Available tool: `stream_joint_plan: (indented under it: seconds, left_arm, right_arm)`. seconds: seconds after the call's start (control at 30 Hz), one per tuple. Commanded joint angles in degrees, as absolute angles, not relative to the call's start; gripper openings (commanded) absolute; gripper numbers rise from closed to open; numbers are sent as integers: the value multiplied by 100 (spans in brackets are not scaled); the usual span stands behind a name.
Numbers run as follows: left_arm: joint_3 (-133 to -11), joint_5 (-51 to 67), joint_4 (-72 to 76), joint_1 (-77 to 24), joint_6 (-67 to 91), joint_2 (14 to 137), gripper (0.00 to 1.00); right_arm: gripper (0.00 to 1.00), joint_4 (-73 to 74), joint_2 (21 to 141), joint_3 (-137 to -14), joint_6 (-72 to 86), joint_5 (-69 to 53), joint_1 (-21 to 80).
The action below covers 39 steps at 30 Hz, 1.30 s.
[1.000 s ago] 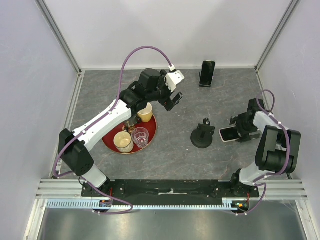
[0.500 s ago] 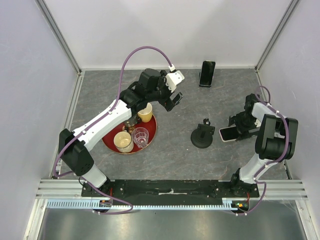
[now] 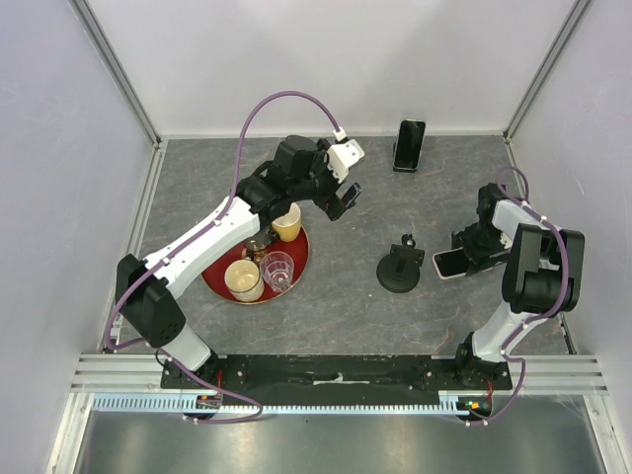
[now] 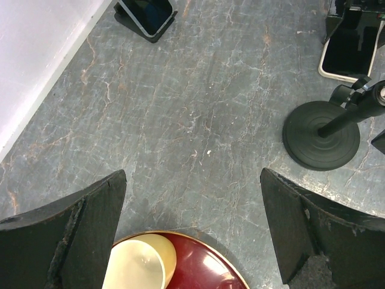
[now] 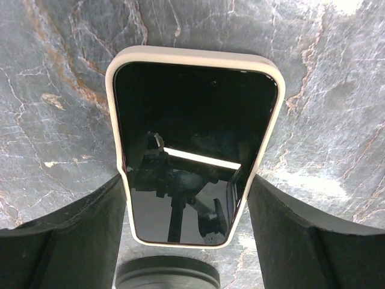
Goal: Place the phone on the phone stand
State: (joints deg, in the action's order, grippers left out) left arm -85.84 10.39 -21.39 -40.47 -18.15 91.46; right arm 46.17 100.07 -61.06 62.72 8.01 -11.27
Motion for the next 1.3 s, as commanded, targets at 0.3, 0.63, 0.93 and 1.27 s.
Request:
stream_joint_plan:
  seconds: [0.3, 0.63, 0.93, 1.27]
  left_arm:
    - [-7613, 1780, -37, -3973, 587, 7928, 97]
    - [-7181, 4368, 2144, -3735, 2434, 8191, 96]
    - [-7198, 4683, 2681, -3735, 2399, 8700, 94]
    - [-7646, 4923, 2462, -3753, 2488, 9387, 65]
  right_arm:
    - [0, 2268, 7200, -5387, 3544, 1019, -669]
    - [0, 2100, 5511, -6599, 2680, 519, 869]
    - [0, 2066, 5686, -7277, 3630, 263, 1985]
    - [0, 1819, 5748, -7172, 4236, 1107, 2978]
